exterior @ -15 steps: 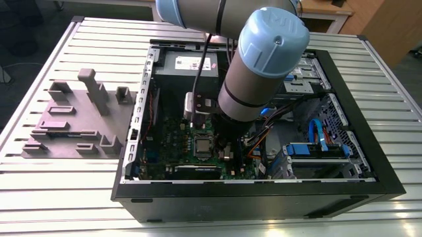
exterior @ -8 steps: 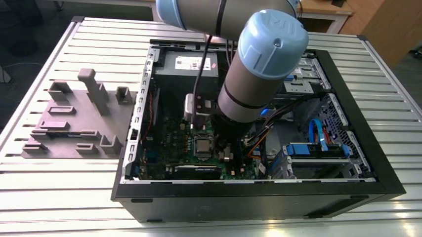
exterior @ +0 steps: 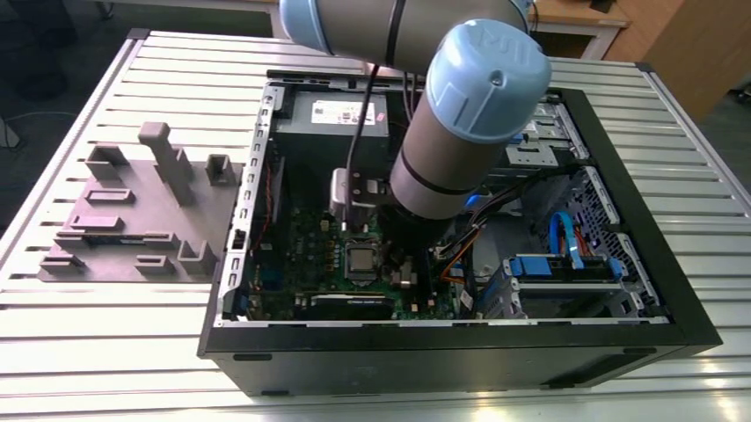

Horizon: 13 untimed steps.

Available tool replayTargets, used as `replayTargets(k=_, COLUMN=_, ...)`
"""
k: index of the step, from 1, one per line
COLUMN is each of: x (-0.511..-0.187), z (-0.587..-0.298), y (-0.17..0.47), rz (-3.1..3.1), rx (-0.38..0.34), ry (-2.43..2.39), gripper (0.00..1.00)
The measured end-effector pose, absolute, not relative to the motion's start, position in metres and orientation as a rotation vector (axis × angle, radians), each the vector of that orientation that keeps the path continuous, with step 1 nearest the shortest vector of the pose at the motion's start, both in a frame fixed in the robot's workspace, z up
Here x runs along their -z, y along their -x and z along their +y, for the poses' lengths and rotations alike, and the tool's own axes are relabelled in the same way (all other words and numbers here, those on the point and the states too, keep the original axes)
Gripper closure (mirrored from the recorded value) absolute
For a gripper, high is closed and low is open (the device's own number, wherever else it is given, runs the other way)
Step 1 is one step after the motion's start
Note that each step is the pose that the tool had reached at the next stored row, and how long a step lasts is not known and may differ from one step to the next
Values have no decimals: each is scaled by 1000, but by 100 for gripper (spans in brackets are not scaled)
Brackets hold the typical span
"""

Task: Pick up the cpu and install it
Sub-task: 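Install the first cpu locking lever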

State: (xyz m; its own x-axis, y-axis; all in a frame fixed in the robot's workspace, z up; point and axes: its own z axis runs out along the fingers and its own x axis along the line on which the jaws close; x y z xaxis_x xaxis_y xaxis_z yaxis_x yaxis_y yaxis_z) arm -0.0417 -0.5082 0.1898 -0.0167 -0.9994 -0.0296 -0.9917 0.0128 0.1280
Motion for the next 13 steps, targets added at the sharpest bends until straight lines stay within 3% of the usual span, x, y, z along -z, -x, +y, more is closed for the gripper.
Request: replayTargets(k=13, x=-183, z=-508, y=38, rz=-2175, rx=171, ry=-2163, gripper=89)
